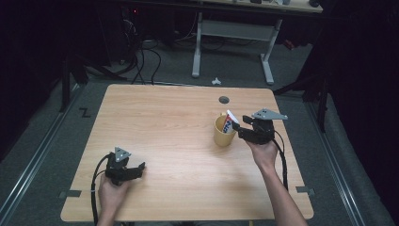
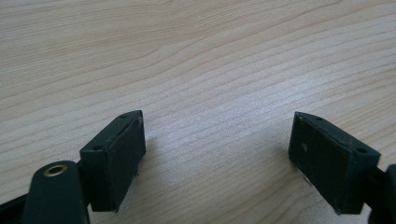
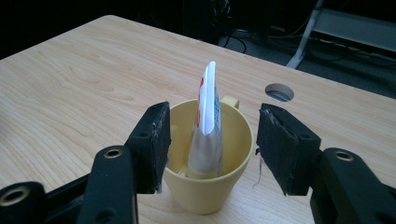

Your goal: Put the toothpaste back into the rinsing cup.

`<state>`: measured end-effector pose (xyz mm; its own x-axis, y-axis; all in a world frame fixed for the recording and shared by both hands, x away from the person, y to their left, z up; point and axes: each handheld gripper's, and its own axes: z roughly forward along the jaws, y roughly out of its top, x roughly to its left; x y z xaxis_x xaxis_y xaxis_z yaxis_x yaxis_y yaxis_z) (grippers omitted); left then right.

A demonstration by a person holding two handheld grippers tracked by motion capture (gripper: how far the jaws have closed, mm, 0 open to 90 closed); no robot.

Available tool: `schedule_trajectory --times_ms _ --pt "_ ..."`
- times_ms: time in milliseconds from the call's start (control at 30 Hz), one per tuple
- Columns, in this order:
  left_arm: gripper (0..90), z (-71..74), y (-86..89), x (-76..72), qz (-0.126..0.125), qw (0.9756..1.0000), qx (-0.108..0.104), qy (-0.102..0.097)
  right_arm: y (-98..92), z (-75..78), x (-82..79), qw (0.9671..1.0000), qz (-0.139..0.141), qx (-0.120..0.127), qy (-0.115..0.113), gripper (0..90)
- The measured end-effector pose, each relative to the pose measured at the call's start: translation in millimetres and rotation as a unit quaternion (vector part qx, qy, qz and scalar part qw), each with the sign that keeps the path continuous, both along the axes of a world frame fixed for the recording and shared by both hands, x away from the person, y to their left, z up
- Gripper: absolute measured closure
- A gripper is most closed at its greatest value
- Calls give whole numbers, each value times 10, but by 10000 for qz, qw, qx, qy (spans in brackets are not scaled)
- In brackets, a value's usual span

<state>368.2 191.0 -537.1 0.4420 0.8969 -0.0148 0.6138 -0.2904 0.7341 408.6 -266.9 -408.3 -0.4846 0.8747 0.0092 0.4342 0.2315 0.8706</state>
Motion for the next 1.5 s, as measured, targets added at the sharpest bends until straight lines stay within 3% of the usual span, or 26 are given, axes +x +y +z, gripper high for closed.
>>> schedule_trajectory --times_ms 1500 --pt "192 0 0 0 2 10000 2 -1 -316 72 -378 9992 -82 337 -215 466"
